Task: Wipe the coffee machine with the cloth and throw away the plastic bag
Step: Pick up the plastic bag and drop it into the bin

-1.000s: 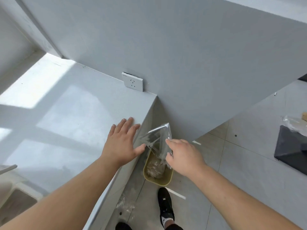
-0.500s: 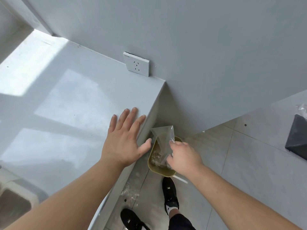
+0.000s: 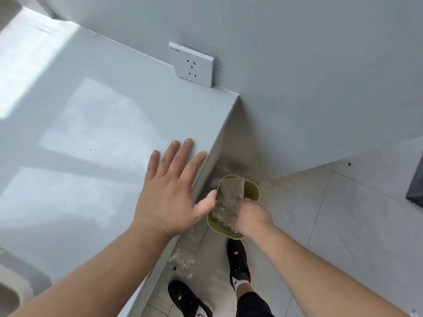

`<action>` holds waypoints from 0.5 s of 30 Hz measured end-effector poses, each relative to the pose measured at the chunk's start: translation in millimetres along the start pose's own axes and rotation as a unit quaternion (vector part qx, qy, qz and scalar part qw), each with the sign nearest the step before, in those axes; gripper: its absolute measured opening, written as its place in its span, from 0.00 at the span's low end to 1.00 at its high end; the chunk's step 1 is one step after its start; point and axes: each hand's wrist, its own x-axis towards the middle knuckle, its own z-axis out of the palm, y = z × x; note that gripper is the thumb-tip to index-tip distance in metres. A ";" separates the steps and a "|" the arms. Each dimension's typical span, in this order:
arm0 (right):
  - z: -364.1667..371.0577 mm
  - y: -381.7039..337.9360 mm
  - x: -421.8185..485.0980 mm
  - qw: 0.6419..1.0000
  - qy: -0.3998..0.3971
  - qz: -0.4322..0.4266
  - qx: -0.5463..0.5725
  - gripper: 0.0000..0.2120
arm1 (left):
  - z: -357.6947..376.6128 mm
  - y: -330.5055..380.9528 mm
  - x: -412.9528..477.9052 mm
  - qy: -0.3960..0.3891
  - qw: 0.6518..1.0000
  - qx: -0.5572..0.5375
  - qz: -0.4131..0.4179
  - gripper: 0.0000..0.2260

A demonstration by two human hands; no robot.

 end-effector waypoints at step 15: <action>51.9 12.5 50.5 0.992 -0.073 0.071 0.072 0.24 | 1.4 -0.5 -0.3 0.007 1.000 0.000 0.004 0.36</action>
